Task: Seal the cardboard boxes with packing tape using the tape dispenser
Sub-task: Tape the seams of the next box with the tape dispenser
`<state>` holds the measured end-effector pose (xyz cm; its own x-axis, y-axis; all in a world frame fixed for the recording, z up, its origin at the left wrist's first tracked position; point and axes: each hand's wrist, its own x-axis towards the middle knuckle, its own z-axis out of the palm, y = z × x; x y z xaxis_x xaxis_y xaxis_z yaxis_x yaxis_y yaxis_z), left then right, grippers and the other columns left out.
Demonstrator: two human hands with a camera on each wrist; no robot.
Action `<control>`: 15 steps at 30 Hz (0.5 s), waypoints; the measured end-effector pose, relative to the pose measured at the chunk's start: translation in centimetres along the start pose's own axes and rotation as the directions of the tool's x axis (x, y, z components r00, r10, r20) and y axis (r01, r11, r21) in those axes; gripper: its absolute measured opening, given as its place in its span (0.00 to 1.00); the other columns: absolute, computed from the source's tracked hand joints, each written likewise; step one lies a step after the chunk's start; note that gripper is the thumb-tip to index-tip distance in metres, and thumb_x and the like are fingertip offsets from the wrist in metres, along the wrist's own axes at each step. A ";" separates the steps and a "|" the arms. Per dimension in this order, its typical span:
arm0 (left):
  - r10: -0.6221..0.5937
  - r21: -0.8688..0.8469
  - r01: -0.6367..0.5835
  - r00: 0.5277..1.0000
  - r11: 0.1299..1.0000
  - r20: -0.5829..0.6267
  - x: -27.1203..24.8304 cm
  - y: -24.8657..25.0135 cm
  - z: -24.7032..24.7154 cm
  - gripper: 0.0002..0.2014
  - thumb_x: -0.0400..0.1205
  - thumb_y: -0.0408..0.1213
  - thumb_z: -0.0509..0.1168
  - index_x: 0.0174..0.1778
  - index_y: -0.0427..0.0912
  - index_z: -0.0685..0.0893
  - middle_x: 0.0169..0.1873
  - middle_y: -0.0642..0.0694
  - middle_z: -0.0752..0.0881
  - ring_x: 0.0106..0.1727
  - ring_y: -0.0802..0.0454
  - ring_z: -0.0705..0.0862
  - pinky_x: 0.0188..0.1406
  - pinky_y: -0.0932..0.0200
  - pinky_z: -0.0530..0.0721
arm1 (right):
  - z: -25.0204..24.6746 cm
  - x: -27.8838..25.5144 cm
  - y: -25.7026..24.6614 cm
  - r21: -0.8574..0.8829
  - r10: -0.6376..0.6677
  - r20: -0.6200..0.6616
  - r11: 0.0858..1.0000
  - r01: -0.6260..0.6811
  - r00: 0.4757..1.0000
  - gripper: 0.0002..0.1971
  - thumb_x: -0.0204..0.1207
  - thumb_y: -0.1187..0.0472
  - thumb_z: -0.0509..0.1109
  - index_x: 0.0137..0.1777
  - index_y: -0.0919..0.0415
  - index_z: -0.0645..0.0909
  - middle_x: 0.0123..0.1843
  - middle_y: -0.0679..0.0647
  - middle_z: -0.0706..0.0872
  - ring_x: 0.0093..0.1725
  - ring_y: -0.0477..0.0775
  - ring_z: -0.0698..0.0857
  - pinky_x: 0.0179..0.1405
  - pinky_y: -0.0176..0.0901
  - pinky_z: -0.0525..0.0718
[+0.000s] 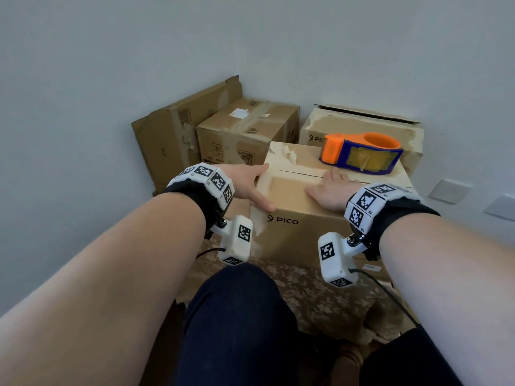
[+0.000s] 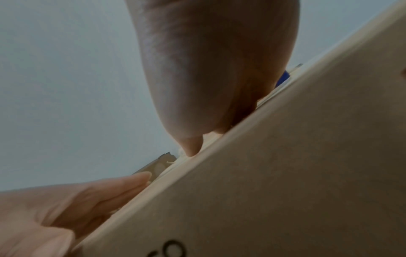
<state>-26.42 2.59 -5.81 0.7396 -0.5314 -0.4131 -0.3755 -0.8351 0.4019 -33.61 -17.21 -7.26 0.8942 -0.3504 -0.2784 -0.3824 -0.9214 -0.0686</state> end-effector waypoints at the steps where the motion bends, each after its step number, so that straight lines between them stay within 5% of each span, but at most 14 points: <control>1: 0.003 -0.017 -0.003 1.000 1.000 0.013 0.0 -0.4 0.0 0.68 0.57 0.66 0.78 0.84 0.51 0.42 0.80 0.52 0.64 0.78 0.51 0.66 0.80 0.47 0.61 | 0.0 0.1 -0.6 -0.004 -0.010 0.002 1.000 0.010 1.000 0.39 0.83 0.39 0.50 0.85 0.65 0.47 0.87 0.58 0.46 0.85 0.60 0.50 0.81 0.59 0.53; 6: 0.065 -0.127 -0.060 0.997 0.990 0.032 0.8 -2.1 0.6 0.72 0.48 0.69 0.80 0.83 0.62 0.42 0.80 0.57 0.64 0.79 0.54 0.64 0.80 0.47 0.61 | 0.0 0.4 -2.5 -0.014 -0.043 -0.009 0.999 0.042 0.999 0.39 0.84 0.40 0.49 0.85 0.66 0.46 0.86 0.59 0.47 0.85 0.59 0.50 0.81 0.58 0.51; 10: 0.130 -0.216 -0.116 0.990 0.969 0.051 0.9 -2.7 0.4 0.68 0.60 0.53 0.82 0.83 0.52 0.37 0.82 0.56 0.57 0.81 0.55 0.60 0.82 0.49 0.57 | -0.1 0.8 -3.8 0.002 -0.097 0.016 0.995 0.097 0.995 0.36 0.85 0.42 0.46 0.85 0.65 0.45 0.87 0.58 0.45 0.85 0.58 0.48 0.81 0.61 0.50; 15: 0.156 -0.263 -0.136 0.986 0.955 0.057 1.2 -3.2 0.1 0.69 0.61 0.50 0.82 0.83 0.48 0.35 0.84 0.54 0.53 0.82 0.57 0.56 0.83 0.51 0.55 | 0.0 1.1 -5.7 0.020 -0.173 0.018 0.985 0.172 0.985 0.35 0.86 0.43 0.44 0.85 0.64 0.46 0.87 0.58 0.44 0.85 0.59 0.48 0.80 0.61 0.50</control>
<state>-24.36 4.62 -7.74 0.6387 -0.6626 -0.3911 -0.3126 -0.6879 0.6550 -30.46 -12.29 -7.18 0.9425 -0.1830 -0.2797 -0.2271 -0.9646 -0.1342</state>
